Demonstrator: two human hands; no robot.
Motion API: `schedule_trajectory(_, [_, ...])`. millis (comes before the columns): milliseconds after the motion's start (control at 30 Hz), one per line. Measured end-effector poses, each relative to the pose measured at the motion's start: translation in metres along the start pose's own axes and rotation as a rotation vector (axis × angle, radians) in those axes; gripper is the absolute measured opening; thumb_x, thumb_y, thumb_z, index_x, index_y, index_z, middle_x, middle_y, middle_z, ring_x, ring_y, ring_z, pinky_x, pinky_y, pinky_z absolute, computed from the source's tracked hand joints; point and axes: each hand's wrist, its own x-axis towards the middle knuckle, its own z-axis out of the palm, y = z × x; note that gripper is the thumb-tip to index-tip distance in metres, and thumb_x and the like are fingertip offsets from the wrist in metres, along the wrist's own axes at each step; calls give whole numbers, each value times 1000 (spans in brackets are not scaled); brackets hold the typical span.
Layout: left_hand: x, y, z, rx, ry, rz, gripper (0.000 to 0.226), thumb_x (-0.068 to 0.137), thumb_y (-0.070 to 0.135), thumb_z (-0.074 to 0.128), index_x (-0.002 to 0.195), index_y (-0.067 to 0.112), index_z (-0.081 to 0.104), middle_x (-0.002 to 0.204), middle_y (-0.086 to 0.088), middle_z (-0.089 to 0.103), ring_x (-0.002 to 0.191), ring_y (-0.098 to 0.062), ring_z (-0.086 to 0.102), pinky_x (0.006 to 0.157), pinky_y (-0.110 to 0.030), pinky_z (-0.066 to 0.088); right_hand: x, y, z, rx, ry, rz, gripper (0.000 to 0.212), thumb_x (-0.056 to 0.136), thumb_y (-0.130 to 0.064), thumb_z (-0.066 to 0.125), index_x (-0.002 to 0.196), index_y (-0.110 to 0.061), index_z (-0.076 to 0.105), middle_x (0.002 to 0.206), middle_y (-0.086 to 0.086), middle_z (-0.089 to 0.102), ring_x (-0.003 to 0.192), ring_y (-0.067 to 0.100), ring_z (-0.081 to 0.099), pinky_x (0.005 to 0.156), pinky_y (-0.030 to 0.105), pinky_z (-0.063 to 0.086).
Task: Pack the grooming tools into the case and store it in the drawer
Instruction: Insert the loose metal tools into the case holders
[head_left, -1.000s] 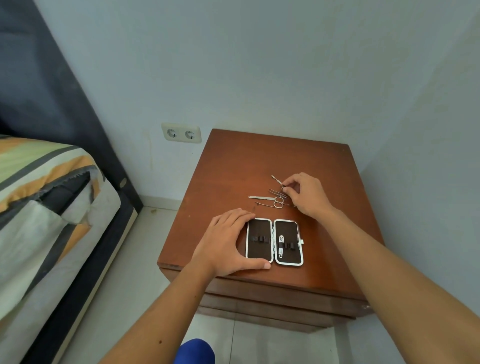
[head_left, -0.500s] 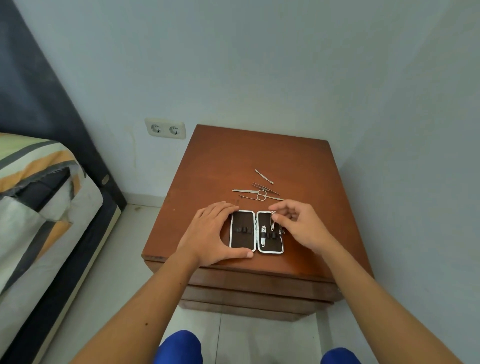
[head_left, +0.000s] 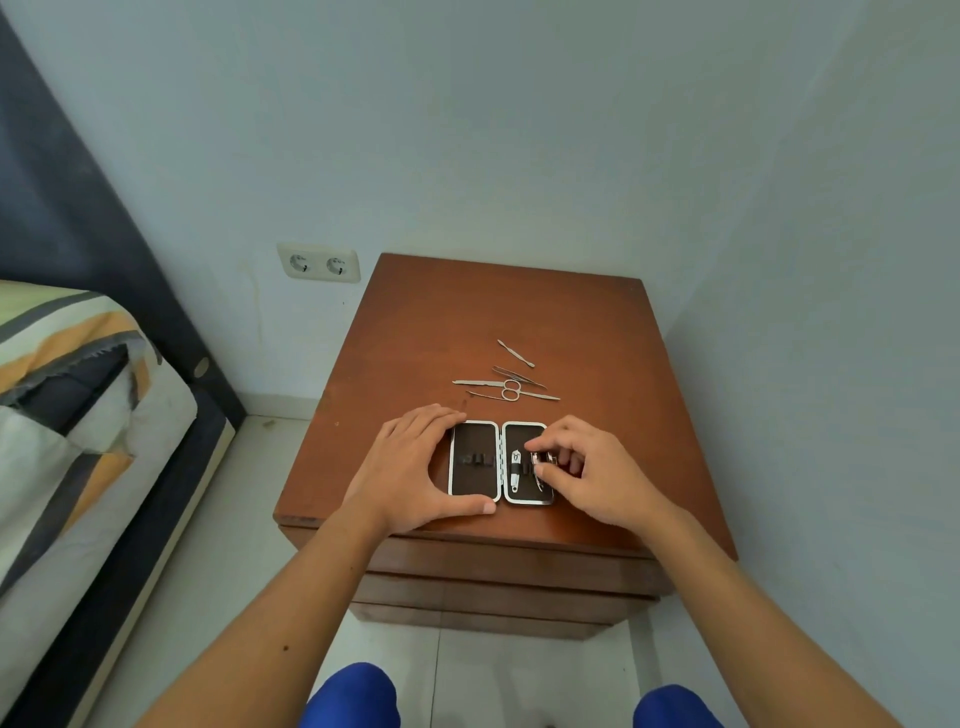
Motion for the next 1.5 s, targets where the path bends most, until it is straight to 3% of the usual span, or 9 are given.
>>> schedule_trajectory(133, [-1,0,0,-1,4,2,115,62,101,60,155,37,39,162,15,38,152,-9,30,127,-41,24,-9,1,-3,-31,-42,-48,38,83,-25,86,120,-27,75,118,-13,62,82,13,57,72,16,46])
schedule_trajectory(400, [-1,1,1,-3,9,-1,115,62,101,62,154,38,38,161,16,38,151,-7,29,126,-35,21,-6,2,-5,-3,-39,-38,38,79,-29,89,115,-27,77,114,-13,64,81,15,59,71,18,47])
schedule_trajectory(600, [-1,-1,2,-6,8,6,117,60,103,58,154,36,39,160,15,39,151,-8,30,127,-40,24,31,-8,-12,25,209,30,10,89,-22,80,99,-25,81,87,-9,67,75,3,59,69,10,41])
schedule_trajectory(700, [-1,-1,2,-10,9,10,118,60,104,56,154,36,39,161,15,39,152,-9,30,127,-40,24,59,-14,-15,-78,265,69,8,92,-20,76,97,-22,82,91,-10,69,78,2,59,76,14,45])
schedule_trajectory(833, [-1,-1,1,-11,10,13,115,61,101,60,154,37,39,160,16,38,152,-7,28,127,-36,21,87,-13,-13,-273,194,136,13,96,-23,71,100,-21,83,101,-2,70,96,19,63,90,38,52])
schedule_trajectory(1067, [0,-1,1,-9,-3,8,117,62,103,57,155,36,38,163,14,37,153,-9,28,128,-41,22,85,-5,-8,-334,142,178,8,95,-22,72,90,-23,79,93,-5,59,96,23,61,88,39,51])
schedule_trajectory(1267, [-1,-1,2,-4,2,13,118,62,103,57,156,34,38,163,13,37,154,-9,27,128,-41,21,79,0,-4,-367,19,177,14,105,-21,55,109,-15,67,114,5,55,110,27,57,100,38,45])
schedule_trajectory(1500, [-2,-2,1,-3,3,11,119,61,105,54,156,36,38,163,15,37,153,-7,27,127,-42,23,69,1,-8,-157,101,212,11,103,-16,59,96,-24,58,98,-1,65,90,18,62,75,27,41])
